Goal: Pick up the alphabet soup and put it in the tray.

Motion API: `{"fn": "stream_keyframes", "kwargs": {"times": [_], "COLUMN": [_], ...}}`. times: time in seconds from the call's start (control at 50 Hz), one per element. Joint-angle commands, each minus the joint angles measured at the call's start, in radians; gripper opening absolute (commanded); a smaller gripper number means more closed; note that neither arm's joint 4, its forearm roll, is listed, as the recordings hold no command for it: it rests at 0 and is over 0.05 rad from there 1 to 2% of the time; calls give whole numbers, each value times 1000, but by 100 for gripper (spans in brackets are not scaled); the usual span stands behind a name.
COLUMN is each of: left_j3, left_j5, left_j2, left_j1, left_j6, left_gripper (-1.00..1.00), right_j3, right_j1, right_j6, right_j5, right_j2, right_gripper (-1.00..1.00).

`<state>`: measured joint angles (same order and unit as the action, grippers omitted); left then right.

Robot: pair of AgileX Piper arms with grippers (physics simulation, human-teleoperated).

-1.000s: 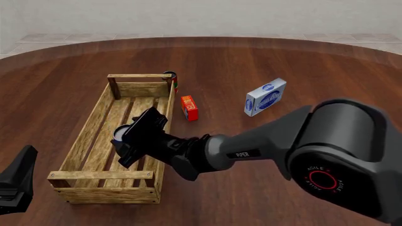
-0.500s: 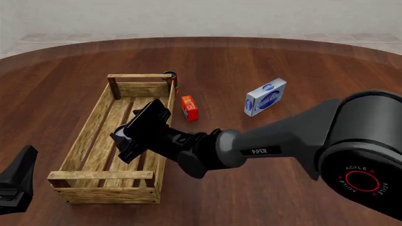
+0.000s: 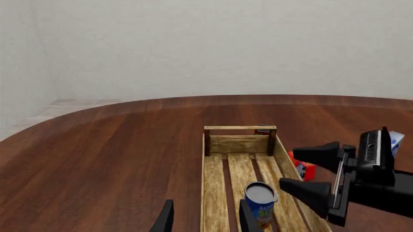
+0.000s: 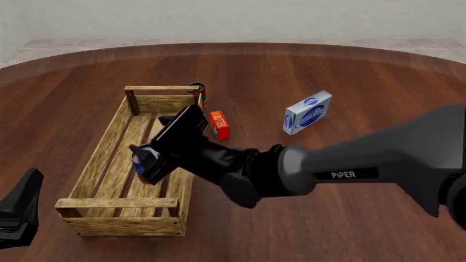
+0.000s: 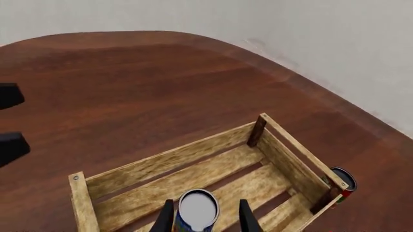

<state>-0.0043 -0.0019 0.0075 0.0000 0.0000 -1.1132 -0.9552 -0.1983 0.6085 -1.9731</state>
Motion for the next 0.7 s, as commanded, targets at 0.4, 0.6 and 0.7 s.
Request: {"fn": "stream_keyframes", "kwargs": {"times": [0.4, 0.6, 0.7], "left_j3": [0, 0, 0], "left_j5": [0, 0, 0], "left_j2": [0, 0, 0], "left_j1": [0, 0, 0], "left_j6": [0, 0, 0], "left_gripper": [100, 100, 100], "right_j3": [136, 188, 198], "right_j1": [18, 26, 29], "right_j6": [-3, 2, -4], "right_j5": [47, 60, 63], "right_j2": [141, 197, 208], "right_gripper": [100, 100, 100]}}
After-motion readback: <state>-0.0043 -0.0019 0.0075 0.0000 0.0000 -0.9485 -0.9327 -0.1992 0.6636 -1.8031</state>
